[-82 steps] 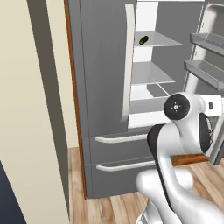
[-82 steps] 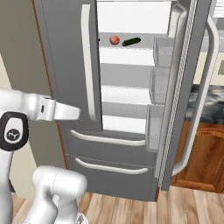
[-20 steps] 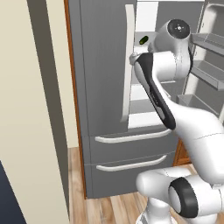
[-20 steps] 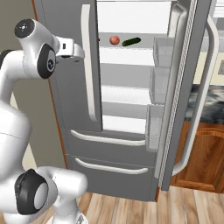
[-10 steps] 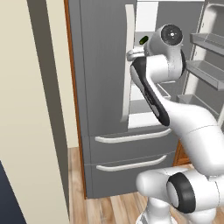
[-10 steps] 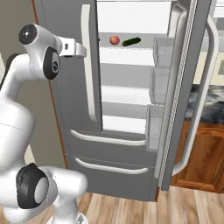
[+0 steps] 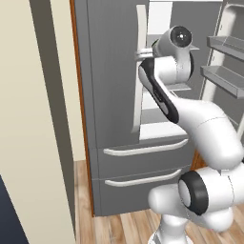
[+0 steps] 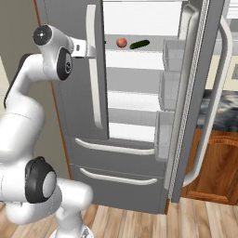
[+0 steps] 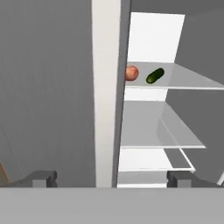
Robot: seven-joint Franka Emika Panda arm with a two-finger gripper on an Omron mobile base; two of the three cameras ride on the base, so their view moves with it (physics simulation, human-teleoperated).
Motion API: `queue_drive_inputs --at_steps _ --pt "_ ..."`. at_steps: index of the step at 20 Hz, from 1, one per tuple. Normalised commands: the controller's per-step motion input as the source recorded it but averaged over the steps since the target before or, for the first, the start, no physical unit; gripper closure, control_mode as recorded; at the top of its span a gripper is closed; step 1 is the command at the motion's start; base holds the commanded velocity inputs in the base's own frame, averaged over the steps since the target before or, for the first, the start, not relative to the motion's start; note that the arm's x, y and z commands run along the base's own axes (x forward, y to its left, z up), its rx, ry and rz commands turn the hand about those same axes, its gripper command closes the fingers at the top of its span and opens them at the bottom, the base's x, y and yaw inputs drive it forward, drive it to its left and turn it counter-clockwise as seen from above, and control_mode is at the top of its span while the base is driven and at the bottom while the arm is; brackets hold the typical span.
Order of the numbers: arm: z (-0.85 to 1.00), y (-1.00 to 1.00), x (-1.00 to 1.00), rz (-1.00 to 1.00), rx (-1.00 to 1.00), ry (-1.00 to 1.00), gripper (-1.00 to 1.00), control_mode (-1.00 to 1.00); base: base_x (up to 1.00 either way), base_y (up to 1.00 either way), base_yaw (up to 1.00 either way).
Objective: Open the fridge, remove the peach, cucumber, and chicken drumstick, and place them on any counter.
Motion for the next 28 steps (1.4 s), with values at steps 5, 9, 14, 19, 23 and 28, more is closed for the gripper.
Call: queue_drive_inputs --at_steps 5,9,14,19,23,28 --pt "0.0 0.05 0.54 0.0 0.02 0.0 -1.0 -1.0 0.0 0.0 0.0" --pt "0.0 0.0 0.52 -0.01 0.03 0.0 -1.0 -1.0 0.0 0.0 0.0" --pt "0.0 0.0 0.5 -0.01 0.04 0.01 -1.0 -1.0 0.0 0.0 0.0" --pt "0.0 0.0 0.47 -0.01 0.03 0.0 -1.0 -1.0 0.0 0.0 0.0" --pt "0.0 0.0 0.39 -0.01 0.02 0.0 -1.0 -1.0 0.0 0.0 0.0" --pt "-0.02 0.0 0.33 -0.02 0.0 0.0 -1.0 -1.0 0.0 0.0 0.0"
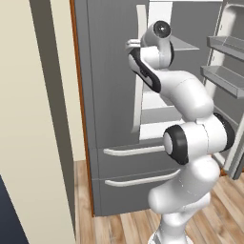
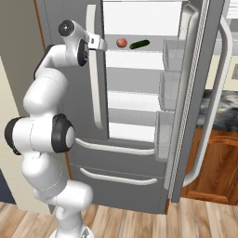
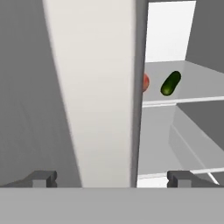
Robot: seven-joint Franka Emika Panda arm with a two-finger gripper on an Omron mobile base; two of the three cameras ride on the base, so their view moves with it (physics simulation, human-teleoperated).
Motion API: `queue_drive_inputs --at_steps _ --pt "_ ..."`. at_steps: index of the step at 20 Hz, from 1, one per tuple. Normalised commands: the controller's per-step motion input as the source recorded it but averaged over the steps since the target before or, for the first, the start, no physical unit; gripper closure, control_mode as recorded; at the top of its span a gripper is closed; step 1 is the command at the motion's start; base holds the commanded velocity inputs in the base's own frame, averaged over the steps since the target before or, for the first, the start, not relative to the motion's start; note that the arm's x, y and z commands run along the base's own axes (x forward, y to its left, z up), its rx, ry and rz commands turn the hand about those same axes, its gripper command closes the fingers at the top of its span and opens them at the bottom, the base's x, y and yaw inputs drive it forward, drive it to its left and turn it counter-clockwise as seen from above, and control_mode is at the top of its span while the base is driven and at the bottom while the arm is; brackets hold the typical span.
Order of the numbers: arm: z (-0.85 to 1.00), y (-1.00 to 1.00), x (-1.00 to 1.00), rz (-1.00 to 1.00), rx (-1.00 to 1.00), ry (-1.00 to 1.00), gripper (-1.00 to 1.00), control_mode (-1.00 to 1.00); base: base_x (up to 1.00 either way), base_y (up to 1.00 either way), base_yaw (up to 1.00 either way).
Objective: Open the fridge, remove the peach, cucumber, and chicken drumstick, and place them on any counter.
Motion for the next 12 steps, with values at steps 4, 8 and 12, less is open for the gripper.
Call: queue_drive_inputs --at_steps 4,8,12 --pt "-0.04 0.0 0.32 -0.02 0.0 0.0 -1.0 -1.0 0.0 0.0 0.0" --pt "-0.08 0.01 0.31 -0.02 0.0 0.0 -1.0 -1.0 0.0 0.0 0.0" --pt "-0.12 0.03 0.29 -0.03 0.0 0.0 -1.0 -1.0 0.0 0.0 0.0"
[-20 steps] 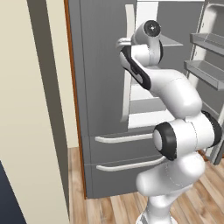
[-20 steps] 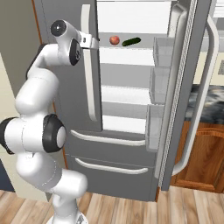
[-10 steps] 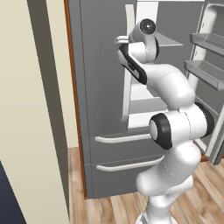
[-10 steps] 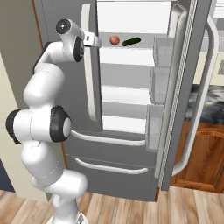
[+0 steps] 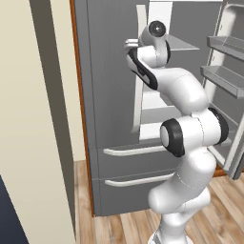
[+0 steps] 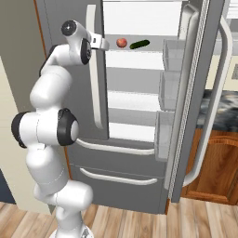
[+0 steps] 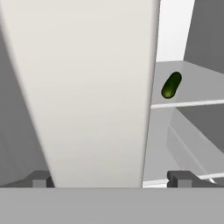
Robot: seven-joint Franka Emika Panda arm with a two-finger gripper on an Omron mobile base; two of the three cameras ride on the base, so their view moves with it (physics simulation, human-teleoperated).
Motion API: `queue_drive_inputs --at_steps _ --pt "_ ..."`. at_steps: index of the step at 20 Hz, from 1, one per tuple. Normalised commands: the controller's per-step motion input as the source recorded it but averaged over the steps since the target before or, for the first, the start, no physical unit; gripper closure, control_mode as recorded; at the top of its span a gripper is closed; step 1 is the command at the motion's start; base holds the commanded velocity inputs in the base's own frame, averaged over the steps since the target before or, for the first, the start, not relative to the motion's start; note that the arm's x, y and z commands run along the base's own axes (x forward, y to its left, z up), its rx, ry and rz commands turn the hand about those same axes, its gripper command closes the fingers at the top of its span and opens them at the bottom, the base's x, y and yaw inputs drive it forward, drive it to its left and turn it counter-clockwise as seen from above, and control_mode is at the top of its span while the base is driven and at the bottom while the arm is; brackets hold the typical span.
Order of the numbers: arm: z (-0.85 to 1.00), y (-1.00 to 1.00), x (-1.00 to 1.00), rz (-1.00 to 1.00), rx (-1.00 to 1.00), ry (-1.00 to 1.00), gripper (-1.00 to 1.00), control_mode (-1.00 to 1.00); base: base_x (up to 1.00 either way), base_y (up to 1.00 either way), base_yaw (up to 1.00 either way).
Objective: Open the fridge, remove the peach, cucumber, and chicken drumstick, and place them on any counter.
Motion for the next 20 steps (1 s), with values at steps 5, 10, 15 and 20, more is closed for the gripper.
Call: queue_drive_inputs --at_steps 5,10,15,20 --pt "-0.16 0.03 0.31 -0.03 0.0 0.0 1.0 -1.0 0.0 0.0 0.0" --pt "-0.03 0.0 0.05 -0.01 0.0 0.0 1.0 -1.0 0.0 0.0 0.0" --pt "0.0 0.0 0.0 0.0 0.0 0.0 1.0 -1.0 0.0 0.0 0.0" --pt "0.0 0.02 -0.15 0.0 0.0 -0.01 1.0 -1.0 0.0 0.0 0.0"
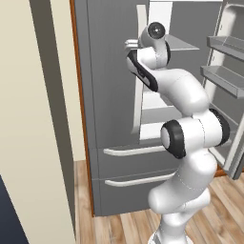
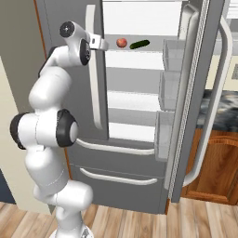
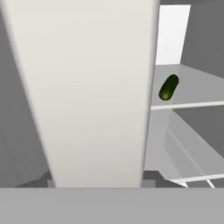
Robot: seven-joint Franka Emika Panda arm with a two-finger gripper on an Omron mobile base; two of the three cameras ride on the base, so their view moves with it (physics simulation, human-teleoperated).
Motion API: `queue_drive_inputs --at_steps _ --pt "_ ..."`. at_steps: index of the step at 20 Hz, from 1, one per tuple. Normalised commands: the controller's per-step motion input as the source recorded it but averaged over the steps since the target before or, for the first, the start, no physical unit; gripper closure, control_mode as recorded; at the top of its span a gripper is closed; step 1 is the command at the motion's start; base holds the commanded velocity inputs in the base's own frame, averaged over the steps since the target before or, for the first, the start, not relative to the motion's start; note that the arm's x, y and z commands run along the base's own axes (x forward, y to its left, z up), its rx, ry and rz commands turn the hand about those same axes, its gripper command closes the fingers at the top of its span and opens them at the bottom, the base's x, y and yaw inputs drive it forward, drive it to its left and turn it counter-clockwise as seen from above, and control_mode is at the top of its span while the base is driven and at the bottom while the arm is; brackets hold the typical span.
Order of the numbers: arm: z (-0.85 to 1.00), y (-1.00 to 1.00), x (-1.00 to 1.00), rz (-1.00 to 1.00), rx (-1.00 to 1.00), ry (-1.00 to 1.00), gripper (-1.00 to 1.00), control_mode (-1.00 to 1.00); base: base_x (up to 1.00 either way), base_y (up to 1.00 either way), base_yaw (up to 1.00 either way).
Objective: Open the fridge, remove the peach, cucumber, and chicken drumstick, and place them on any counter.
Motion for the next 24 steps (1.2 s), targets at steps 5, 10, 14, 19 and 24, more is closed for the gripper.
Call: queue_drive_inputs --at_steps 5,10,14,19,24 --pt "0.0 0.0 -0.86 -0.03 0.0 -0.01 1.0 -1.0 0.0 0.0 0.0" --pt "0.0 0.0 -1.0 -0.09 0.0 -0.01 1.0 -1.0 0.0 0.0 0.0" --pt "0.0 0.0 -1.0 -0.15 0.0 -0.01 1.0 -1.0 0.0 0.0 0.0" --pt "0.0 0.0 -1.0 -0.19 0.02 -0.01 1.0 -1.0 0.0 0.0 0.0" --pt "0.0 0.0 -0.5 -0.08 0.01 0.0 -1.0 -1.0 0.0 0.0 0.0"
